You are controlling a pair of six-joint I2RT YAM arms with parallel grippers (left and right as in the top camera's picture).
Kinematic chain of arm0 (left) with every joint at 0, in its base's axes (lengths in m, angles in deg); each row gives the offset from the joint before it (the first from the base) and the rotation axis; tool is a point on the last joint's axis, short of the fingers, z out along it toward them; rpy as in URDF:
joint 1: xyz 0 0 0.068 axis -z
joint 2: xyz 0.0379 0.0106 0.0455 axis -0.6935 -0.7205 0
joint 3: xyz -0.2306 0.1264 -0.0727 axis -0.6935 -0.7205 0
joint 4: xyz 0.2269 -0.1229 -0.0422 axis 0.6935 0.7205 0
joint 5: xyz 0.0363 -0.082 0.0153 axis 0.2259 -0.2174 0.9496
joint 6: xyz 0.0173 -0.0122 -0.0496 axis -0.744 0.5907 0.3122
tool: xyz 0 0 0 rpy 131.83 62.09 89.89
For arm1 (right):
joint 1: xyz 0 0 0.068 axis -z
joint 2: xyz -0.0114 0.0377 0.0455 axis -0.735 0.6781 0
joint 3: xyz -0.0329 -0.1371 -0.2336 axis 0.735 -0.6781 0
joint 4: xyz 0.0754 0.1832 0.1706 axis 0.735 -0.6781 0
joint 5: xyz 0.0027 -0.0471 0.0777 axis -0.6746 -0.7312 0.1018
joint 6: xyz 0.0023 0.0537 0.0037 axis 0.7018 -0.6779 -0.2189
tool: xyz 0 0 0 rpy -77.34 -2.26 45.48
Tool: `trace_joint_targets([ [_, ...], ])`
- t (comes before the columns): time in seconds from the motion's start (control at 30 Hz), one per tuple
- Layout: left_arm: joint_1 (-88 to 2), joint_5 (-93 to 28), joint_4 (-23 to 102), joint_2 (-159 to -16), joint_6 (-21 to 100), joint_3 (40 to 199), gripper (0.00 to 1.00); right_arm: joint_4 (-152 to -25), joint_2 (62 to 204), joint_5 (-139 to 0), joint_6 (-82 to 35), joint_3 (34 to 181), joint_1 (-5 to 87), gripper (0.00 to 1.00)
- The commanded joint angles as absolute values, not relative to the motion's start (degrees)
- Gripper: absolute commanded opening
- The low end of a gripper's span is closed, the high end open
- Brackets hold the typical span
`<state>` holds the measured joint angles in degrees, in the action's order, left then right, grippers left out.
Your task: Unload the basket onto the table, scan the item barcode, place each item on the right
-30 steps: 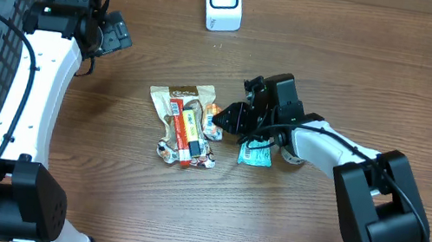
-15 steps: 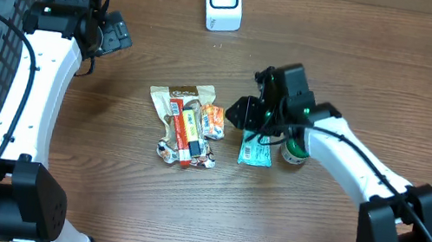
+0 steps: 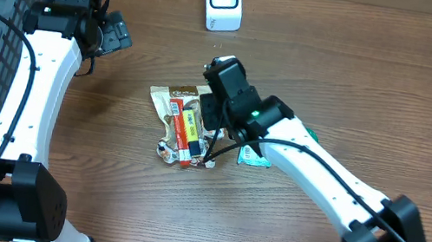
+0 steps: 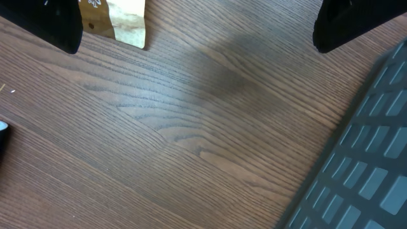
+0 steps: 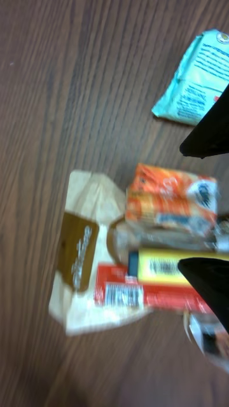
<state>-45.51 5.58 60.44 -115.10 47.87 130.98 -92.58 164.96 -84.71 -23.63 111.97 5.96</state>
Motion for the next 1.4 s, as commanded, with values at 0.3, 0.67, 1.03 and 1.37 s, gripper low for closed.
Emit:
trace_joint_targets([
  [0.3,-45.75,5.71,60.40,-114.60,46.62,131.29,1.00,-90.15,174.40,-85.63,-24.99,112.89,6.38,0.51],
  [0.67,-45.75,5.71,60.40,-114.60,46.62,131.29,1.00,-88.88,177.66,-84.51,-26.28,112.87,6.33,0.34],
  [1.03,-45.75,5.71,60.40,-114.60,46.62,131.29,1.00,-92.12,169.55,-72.75,-26.54,113.44,12.54,0.04],
  [1.37,-45.75,5.71,60.40,-114.60,46.64,131.29,1.00,-91.81,169.11,-44.36,-28.25,112.91,23.56,0.04],
])
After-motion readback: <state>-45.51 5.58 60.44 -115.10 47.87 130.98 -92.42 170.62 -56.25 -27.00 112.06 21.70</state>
